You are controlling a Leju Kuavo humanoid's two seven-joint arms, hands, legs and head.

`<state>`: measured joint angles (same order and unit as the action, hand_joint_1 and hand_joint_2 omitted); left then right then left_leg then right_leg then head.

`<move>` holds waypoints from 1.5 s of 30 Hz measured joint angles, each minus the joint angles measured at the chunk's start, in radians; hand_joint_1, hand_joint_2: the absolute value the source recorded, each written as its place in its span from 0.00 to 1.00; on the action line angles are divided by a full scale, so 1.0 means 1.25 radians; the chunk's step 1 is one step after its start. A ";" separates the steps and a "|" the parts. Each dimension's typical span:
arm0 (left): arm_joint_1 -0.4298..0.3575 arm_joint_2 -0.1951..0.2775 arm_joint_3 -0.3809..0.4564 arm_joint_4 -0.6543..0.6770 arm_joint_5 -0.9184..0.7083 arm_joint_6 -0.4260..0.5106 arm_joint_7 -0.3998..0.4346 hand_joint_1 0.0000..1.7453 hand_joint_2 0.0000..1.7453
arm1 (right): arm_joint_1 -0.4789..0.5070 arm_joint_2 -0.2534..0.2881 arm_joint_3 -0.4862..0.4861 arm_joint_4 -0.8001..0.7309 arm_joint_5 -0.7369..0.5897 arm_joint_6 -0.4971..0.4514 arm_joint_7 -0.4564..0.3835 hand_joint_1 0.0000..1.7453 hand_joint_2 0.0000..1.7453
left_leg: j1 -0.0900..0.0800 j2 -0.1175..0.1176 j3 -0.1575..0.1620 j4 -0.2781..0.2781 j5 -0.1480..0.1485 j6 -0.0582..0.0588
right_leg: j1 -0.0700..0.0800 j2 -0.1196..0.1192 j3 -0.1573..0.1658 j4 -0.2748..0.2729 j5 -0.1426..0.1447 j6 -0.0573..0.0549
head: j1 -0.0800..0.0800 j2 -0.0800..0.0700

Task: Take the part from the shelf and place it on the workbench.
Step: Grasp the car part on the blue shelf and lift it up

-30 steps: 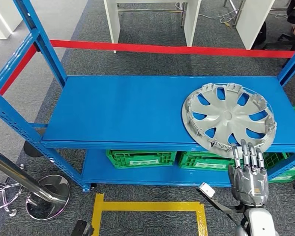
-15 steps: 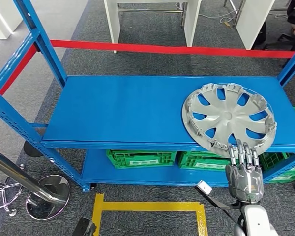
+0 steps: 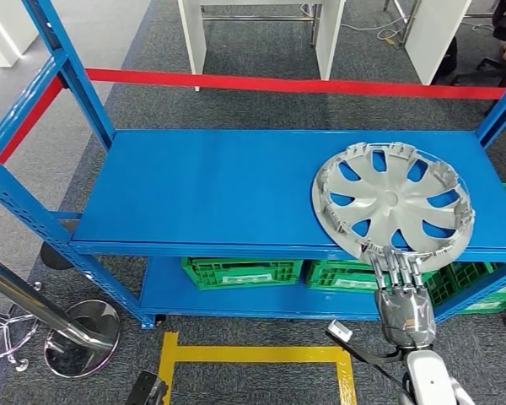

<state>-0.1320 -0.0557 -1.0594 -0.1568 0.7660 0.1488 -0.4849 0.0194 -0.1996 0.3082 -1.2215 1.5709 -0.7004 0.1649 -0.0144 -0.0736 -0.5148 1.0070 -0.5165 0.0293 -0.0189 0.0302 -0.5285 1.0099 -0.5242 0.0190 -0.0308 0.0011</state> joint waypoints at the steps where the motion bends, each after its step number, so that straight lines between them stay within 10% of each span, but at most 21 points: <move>1: 0.000 0.000 0.000 0.000 0.000 0.000 0.000 0.00 0.00 | -0.001 -0.002 0.003 0.003 0.000 0.000 0.000 0.00 1.00 | 0.000 0.000 0.000 0.000 0.000 0.000 | 0.000 0.000 0.000 0.000 0.000 0.000 | 0.000 0.000; 45: -0.001 0.000 0.000 0.000 0.000 0.000 0.000 0.00 0.00 | -0.004 -0.012 0.029 0.023 0.000 0.000 0.000 0.00 1.00 | 0.000 0.000 0.000 0.000 0.000 0.000 | 0.000 0.000 0.000 0.000 0.000 0.000 | 0.000 0.000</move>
<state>-0.1328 -0.0557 -1.0597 -0.1568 0.7660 0.1488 -0.4849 0.0147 -0.2144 0.3447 -1.1921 1.5707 -0.7009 0.1652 -0.0144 -0.0736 -0.5149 1.0070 -0.5165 0.0294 -0.0189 0.0302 -0.5285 1.0099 -0.5242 0.0190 -0.0309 0.0011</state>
